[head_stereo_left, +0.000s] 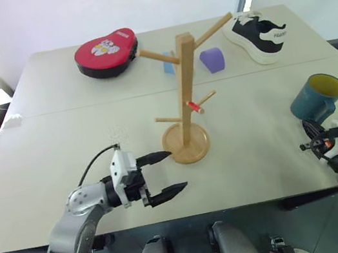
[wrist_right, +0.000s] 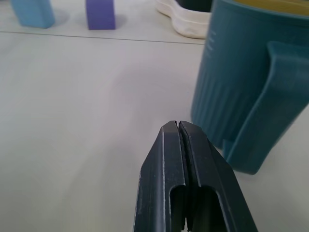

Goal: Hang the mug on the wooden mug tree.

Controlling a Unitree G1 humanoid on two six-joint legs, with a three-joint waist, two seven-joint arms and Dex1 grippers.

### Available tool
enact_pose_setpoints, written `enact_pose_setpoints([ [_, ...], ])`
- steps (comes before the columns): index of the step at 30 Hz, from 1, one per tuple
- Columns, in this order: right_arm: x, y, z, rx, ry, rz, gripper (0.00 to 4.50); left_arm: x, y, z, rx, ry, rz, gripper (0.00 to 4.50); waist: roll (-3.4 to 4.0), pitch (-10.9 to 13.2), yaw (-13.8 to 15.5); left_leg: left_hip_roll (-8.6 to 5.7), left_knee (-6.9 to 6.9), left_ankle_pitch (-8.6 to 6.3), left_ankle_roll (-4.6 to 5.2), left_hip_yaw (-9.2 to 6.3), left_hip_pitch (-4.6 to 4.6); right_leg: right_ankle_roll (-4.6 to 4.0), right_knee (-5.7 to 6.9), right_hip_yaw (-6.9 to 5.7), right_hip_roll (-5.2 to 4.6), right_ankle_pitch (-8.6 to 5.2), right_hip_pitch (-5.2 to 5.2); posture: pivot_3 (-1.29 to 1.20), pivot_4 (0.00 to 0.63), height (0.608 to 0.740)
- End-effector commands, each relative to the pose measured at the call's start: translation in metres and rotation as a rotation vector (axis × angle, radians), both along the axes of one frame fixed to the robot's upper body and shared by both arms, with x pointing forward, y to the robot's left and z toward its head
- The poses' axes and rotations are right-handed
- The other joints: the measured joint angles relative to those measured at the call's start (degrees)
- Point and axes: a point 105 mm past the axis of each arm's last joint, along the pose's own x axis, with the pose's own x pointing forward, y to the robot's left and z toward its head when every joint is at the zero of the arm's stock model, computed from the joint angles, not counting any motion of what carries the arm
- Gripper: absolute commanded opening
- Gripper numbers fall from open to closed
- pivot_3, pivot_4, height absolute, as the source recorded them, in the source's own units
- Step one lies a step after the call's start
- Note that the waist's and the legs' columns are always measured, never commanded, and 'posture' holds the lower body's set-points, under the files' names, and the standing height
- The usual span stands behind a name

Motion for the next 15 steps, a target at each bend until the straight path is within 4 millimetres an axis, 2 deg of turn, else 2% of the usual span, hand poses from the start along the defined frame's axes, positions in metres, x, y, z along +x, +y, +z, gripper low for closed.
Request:
enact_pose_setpoints([
  [1,0.001,-0.016,0.007,-0.066,-0.015,-0.075,0.04,-0.004,-0.007,0.006,-0.015,-0.032,-0.018,4.5,0.0,0.0,0.0,-0.01,0.0,0.0,0.0,0.01,0.01,0.01,0.0,0.01,0.03,0.0,0.01,0.0,0.15,0.735],
  [11,-0.011,-0.06,0.011,-0.094,-0.03,-0.305,0.04,-0.001,-0.006,-0.003,-0.01,-0.033,-0.006,4.5,0.0,0.0,-0.1,0.07,0.07,0.01,0.01,0.0,0.1,0.04,0.04,0.15,0.53,-0.01,0.09,0.0,0.15,0.735],
  [15,-0.012,-0.065,0.012,-0.107,-0.023,-0.33,0.04,-0.001,-0.007,-0.005,-0.01,-0.031,-0.008,4.5,0.0,0.0,-0.2,0.09,0.1,0.01,0.01,0.0,0.1,0.04,0.05,0.17,0.58,-0.01,0.09,0.0,0.15,0.735],
])
